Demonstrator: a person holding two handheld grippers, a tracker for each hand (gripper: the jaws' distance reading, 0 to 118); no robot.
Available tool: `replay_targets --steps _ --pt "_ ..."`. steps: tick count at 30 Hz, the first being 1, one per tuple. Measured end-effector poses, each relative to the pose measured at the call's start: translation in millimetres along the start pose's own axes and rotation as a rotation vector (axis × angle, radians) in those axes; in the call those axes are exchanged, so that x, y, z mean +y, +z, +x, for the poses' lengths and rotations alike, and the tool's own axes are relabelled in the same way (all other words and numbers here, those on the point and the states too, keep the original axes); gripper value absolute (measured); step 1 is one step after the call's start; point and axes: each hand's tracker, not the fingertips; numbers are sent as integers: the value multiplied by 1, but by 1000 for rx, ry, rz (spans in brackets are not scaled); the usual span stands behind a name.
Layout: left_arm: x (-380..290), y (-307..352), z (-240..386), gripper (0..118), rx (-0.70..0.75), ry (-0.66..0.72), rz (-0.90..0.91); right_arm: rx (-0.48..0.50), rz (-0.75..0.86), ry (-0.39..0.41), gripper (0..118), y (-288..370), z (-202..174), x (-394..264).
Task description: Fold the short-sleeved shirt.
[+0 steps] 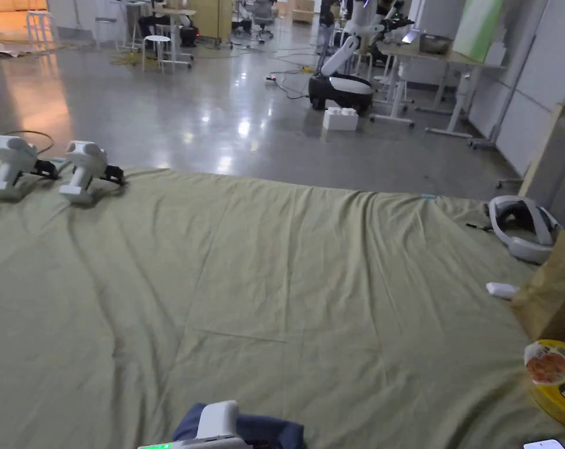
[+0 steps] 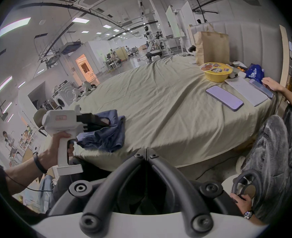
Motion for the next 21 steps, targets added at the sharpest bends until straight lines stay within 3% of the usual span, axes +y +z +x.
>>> replay_targets --steps 2,7,10,11,13,14,17,19,21 --pt "8 37 5 2 -46 -26 80 67 -23 0 3 -14 -7 8" --pt "15 120 2 2 -1 -110 201 173 -79 143 3 -69 -56 33" --pt "15 148 -12 2 103 -107 189 214 -133 232 3 -125 -91 54" --pt "13 151 -21 10 118 -97 190 213 -172 234 3 -147 -101 63" --pt "10 155 -36 84 161 -56 167 229 -243 211 3 -187 -116 78" --pt "7 158 -44 97 143 -28 155 234 -291 208 3 -207 -119 85" --pt "3 157 -59 97 109 28 139 133 -413 309 3 -254 -127 91" --pt "2 149 -64 104 115 34 126 24 -535 361 3 -284 -119 81" --pt "3 139 -73 111 78 64 105 89 -570 286 3 -298 -101 67"
